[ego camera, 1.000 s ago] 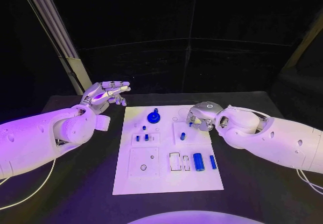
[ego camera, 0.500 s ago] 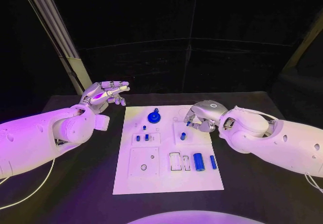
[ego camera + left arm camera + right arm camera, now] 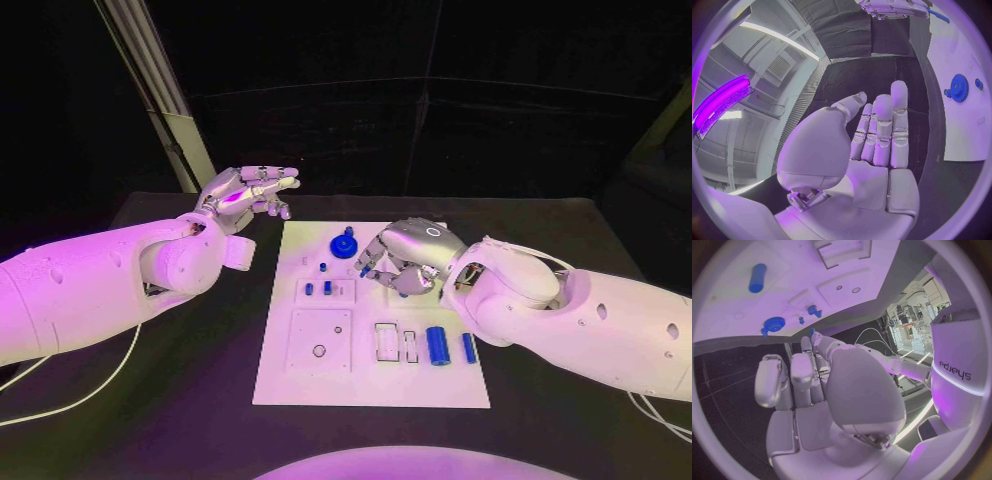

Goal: Assemble the parts on the task board

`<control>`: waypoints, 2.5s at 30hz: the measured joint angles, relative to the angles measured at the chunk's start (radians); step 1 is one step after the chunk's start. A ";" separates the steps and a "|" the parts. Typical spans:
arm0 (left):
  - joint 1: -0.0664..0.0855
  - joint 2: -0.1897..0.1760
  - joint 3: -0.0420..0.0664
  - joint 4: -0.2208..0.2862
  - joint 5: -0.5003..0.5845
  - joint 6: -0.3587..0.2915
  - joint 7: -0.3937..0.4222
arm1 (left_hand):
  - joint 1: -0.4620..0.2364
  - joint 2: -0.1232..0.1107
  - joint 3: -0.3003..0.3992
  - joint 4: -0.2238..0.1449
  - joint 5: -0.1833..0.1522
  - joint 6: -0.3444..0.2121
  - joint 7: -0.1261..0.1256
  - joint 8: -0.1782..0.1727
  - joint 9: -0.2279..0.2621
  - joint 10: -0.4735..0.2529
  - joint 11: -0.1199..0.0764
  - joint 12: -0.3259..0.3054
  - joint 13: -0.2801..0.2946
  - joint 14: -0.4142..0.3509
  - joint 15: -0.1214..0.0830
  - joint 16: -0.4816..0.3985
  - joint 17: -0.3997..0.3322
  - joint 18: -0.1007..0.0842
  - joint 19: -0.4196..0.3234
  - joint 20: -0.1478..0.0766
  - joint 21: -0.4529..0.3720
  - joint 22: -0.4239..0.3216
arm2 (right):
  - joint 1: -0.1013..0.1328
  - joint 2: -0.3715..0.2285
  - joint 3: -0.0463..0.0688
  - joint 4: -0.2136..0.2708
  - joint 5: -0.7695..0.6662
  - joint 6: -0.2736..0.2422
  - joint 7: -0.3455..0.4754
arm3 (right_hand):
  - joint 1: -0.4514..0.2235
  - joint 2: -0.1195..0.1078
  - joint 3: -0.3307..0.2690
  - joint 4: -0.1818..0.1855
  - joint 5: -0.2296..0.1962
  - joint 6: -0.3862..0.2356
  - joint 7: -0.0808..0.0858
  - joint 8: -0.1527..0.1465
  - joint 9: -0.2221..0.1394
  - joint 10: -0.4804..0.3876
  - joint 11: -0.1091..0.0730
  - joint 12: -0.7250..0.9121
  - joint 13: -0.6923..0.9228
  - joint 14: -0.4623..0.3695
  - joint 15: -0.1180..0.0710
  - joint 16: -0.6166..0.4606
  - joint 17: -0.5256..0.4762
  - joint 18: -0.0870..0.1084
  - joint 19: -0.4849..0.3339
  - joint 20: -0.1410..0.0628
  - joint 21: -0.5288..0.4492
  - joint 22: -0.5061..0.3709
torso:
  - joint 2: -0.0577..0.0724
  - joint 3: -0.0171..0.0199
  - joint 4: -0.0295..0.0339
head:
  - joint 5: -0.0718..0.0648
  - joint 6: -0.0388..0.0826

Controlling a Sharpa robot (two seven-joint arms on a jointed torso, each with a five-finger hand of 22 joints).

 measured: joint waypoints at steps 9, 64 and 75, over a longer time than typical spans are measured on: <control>0.000 0.012 0.000 -0.001 0.000 0.000 0.000 | 0.000 0.000 0.000 0.000 0.000 0.000 0.000 0.000 0.000 0.000 0.000 0.000 0.000 0.000 0.000 0.000 0.000 0.000 0.000 0.000 0.000 -0.001 | -0.059 0.076 -0.010 -0.055 0.014 0.029 0.013 | 0.000 0.000 0.004 -0.004 0.005 -0.001 -0.001 0.000 -0.001 0.000 0.000 0.000 -0.001 0.000 0.000 0.003 -0.001 0.000 0.000 0.000 0.006 0.001 | 0.000 -0.0007 -0.0010 | 0.034 -0.017; 0.000 0.029 0.000 -0.018 0.001 0.005 -0.012 | 0.000 0.000 -0.003 -0.003 0.000 0.000 0.000 0.000 0.000 0.000 0.000 0.004 -0.001 -0.007 0.000 0.000 -0.002 0.000 0.000 0.000 0.000 -0.002 | -0.088 0.155 -0.028 -0.094 -0.064 0.180 -0.026 | -0.009 -0.002 0.005 -0.006 0.004 0.000 0.000 -0.004 0.000 0.000 0.000 0.000 0.000 0.000 0.000 0.003 -0.003 0.000 0.000 0.000 0.006 0.002 | 0.000 0.0012 -0.0035 | 0.075 -0.055; 0.000 0.029 0.000 -0.020 0.001 0.007 -0.015 | 0.000 0.000 -0.003 -0.003 0.000 0.000 0.000 0.000 0.000 0.000 0.000 0.004 -0.001 -0.007 0.000 0.000 -0.002 0.000 0.000 0.000 0.000 -0.002 | -0.088 0.158 -0.031 -0.094 -0.073 0.183 -0.031 | -0.035 -0.015 0.004 -0.008 0.012 -0.006 0.006 -0.003 -0.001 -0.004 0.004 -0.001 0.001 0.000 0.000 0.003 -0.012 0.000 0.000 0.000 0.006 0.001 | 0.000 0.0013 -0.0035 | 0.074 -0.056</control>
